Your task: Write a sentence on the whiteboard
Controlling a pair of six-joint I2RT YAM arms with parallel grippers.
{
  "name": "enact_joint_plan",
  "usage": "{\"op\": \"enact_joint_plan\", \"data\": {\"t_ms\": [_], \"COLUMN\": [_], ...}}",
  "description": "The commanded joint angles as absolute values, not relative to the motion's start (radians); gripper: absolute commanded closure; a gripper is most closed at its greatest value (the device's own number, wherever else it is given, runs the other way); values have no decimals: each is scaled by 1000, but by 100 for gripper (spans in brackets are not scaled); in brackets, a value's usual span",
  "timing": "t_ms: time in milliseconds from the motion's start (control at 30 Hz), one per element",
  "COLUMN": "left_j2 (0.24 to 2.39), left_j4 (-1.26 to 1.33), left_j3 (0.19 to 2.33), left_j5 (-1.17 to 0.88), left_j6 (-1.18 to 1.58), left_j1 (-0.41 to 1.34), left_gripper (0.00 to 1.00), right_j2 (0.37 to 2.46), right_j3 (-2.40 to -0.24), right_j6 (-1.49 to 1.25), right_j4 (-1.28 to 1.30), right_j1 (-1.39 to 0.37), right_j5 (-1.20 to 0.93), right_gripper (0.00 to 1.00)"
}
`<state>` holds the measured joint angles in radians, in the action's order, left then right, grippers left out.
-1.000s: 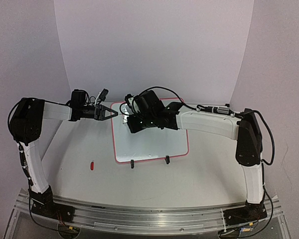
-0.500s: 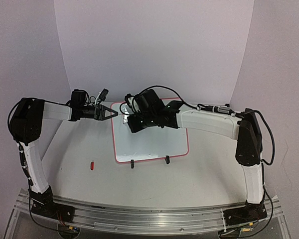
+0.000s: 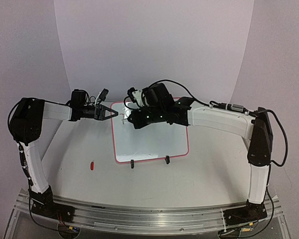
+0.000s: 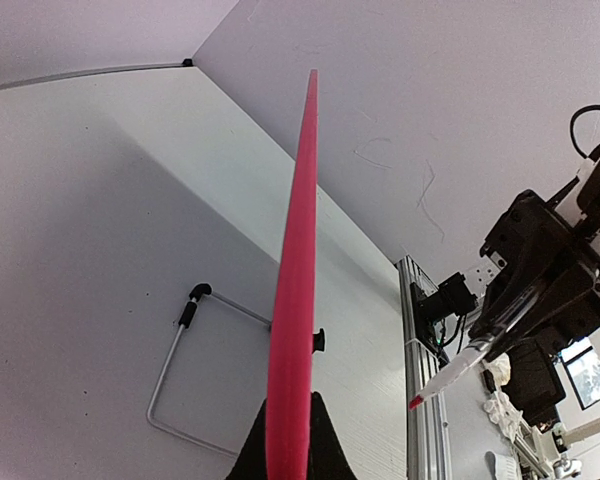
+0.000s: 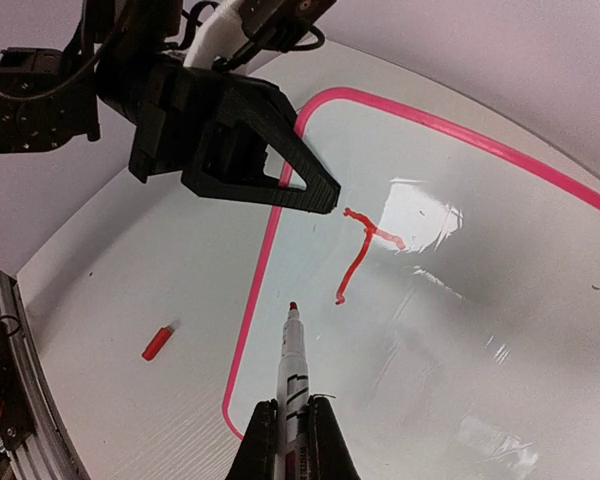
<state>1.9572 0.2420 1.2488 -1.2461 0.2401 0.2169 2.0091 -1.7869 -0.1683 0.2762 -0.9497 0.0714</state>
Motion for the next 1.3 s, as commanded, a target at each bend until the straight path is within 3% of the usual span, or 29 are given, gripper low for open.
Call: {"op": "enact_joint_plan", "data": {"t_ms": [0, 133, 1267], "left_j2": [1930, 1934, 1934], "left_j4": [273, 272, 255], "left_j3": [1238, 1239, 1242], "left_j5": [-1187, -1188, -1184], "left_j6": [183, 187, 176], "left_j1": [228, 229, 228], "left_gripper": [100, 100, 100], "right_j2": [1936, 1939, 2079], "right_j3": [-1750, -1729, -1838], "right_j6": [-191, -195, -216], "right_j4": [233, 236, 226], "right_j1": [-948, -946, -936], "right_j5": [140, 225, 242], "right_gripper": [100, 100, 100]}}
